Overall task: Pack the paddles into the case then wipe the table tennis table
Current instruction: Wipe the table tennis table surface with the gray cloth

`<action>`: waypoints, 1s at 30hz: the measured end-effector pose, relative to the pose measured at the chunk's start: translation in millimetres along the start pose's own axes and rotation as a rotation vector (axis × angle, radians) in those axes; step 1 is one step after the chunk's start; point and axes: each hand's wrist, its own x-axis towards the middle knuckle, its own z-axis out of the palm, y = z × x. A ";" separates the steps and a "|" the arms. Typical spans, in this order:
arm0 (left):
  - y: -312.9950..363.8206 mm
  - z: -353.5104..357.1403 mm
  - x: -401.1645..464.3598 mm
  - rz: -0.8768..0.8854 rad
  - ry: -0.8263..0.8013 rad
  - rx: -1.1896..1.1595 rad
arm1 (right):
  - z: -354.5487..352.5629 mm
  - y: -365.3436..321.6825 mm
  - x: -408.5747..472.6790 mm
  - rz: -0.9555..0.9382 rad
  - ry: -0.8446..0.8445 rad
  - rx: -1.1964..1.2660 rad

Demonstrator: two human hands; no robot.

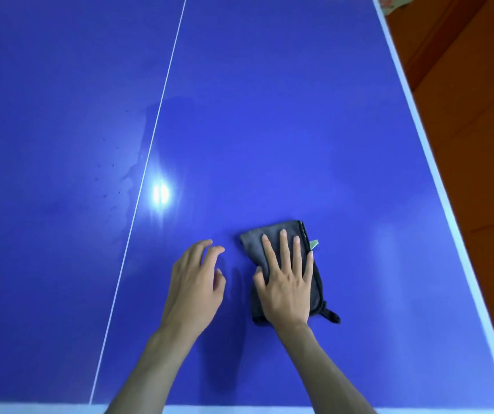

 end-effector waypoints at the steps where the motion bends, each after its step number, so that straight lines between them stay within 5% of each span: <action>1: -0.7 -0.2 -7.9 0.006 0.003 0.002 | 0.3 0.0 -16.3 0.002 -0.002 0.002; 14: 7.4 -2.9 -38.8 -0.052 -0.040 -0.053 | -0.7 6.7 -157.4 0.028 -0.062 0.004; 30: 38.8 24.3 65.8 -0.041 0.041 -0.153 | -0.8 39.0 81.4 0.044 0.048 0.026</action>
